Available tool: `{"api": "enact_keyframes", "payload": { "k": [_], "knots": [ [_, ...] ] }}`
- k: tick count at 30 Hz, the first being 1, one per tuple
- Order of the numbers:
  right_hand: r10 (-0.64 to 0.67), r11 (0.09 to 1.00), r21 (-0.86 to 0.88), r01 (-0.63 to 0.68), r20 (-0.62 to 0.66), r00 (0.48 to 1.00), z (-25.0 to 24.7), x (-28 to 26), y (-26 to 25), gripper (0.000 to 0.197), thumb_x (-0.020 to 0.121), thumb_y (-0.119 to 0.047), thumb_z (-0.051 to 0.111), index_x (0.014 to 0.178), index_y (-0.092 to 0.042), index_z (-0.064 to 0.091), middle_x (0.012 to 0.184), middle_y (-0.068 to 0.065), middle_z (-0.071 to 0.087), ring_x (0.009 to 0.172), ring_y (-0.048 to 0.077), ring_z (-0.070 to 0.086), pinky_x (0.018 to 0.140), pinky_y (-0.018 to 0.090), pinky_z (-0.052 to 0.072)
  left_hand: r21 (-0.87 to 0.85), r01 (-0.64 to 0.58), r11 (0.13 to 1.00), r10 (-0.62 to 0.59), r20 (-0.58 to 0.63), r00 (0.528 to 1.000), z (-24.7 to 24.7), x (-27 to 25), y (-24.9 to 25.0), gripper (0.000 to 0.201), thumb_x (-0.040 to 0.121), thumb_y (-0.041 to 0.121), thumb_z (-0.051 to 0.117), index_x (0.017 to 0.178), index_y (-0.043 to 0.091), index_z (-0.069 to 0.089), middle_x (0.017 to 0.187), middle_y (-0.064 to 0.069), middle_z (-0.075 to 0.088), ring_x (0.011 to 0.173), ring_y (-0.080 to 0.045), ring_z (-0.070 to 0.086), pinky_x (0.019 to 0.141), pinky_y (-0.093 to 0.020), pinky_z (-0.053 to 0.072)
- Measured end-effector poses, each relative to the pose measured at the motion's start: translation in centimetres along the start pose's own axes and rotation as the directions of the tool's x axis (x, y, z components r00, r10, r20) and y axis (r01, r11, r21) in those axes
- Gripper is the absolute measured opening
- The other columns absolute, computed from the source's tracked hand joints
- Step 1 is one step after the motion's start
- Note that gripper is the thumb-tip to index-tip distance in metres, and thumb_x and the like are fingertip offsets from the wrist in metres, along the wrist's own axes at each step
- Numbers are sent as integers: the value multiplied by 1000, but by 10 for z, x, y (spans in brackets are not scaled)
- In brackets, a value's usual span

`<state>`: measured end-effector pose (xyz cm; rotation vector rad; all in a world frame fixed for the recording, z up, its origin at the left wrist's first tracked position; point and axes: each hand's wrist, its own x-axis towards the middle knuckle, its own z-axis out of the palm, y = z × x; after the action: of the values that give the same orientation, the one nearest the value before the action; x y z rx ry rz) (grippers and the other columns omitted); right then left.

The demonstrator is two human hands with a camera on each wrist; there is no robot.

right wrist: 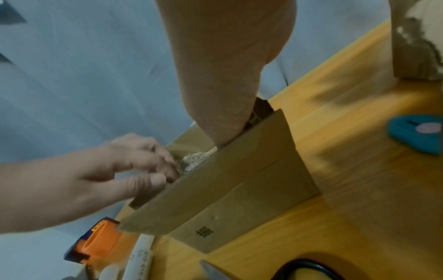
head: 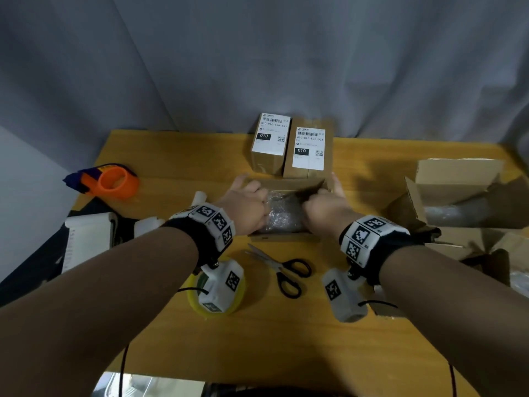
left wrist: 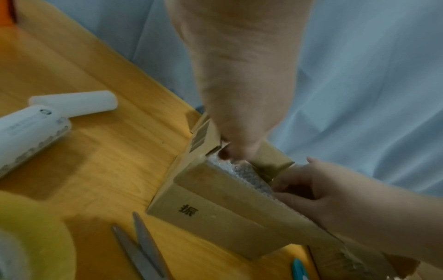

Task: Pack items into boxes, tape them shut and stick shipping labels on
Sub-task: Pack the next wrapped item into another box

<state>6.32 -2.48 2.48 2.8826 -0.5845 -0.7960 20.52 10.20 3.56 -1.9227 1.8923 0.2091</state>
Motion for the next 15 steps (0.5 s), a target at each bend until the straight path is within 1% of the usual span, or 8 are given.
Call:
{"api": "enact_keyframes", "payload": {
  "k": [2, 4, 6, 7, 9, 10, 12, 15],
  "knots": [
    [45, 996, 80, -30, -191, 981, -3, -6, 0, 30, 89, -13, 47, 116, -20, 57, 115, 3, 57, 119, 25, 44, 112, 52, 8, -55, 60, 997, -67, -125, 990, 3, -4, -1, 40, 98, 43, 30, 115, 26, 62, 122, 3, 50, 119, -19, 37, 108, -46, 18],
    [33, 985, 174, 16, -277, 960, 0, -10, 2, 33, 87, -11, 50, 118, -20, 56, 118, 5, 51, 118, 25, 41, 103, 43, 23, -101, 94, 991, -95, -10, 995, 7, -8, -3, 46, 98, 45, 28, 116, 22, 64, 132, 1, 46, 124, -20, 35, 108, -45, 21],
    [14, 939, 325, 112, -360, 933, 5, -12, 7, 20, 90, -19, 53, 108, -20, 61, 115, 4, 50, 114, 24, 41, 97, 38, 31, -238, 92, 967, -58, 143, 988, 12, -11, -3, 49, 99, 48, 31, 119, 17, 63, 146, 1, 34, 131, -22, 32, 108, -44, 24],
    [48, 896, 421, 143, -412, 910, 6, -14, 10, 16, 90, -20, 54, 103, -18, 63, 112, 4, 51, 110, 23, 42, 95, 36, 35, -348, 91, 933, -46, 134, 990, 13, -13, -3, 48, 99, 46, 33, 121, 15, 61, 149, 0, 29, 130, -22, 35, 107, -42, 28],
    [179, 811, 562, 162, -502, 846, 6, -17, 16, 14, 88, -15, 56, 99, -14, 65, 108, 5, 52, 106, 23, 43, 93, 34, 38, -523, 79, 848, -109, -27, 994, 11, -18, -4, 41, 99, 37, 39, 124, 10, 57, 145, -3, 31, 118, -20, 47, 100, -35, 39],
    [243, 783, 605, 144, -510, 825, 6, -19, 20, 15, 88, -13, 56, 99, -13, 65, 108, 6, 51, 106, 23, 44, 92, 33, 37, -572, 81, 816, -169, -102, 980, 10, -19, -4, 37, 99, 33, 41, 124, 10, 55, 140, -4, 34, 109, -18, 52, 95, -32, 44],
    [306, 746, 658, 99, -471, 828, 6, -22, 28, 16, 87, -11, 57, 102, -12, 64, 110, 7, 48, 104, 23, 47, 93, 30, 38, -620, 108, 777, -270, -174, 947, 3, -25, -4, 29, 99, 25, 42, 121, 11, 54, 128, -5, 41, 97, -17, 54, 87, -30, 45],
    [348, 667, 745, 35, -352, 869, 6, -26, 33, 20, 89, -11, 55, 109, -12, 58, 111, 5, 48, 95, 20, 53, 85, 25, 41, -649, 199, 734, -364, -129, 922, -3, -30, -4, 19, 99, 15, 38, 112, 9, 51, 102, -5, 55, 79, -17, 50, 69, -28, 38]
  ]
}}
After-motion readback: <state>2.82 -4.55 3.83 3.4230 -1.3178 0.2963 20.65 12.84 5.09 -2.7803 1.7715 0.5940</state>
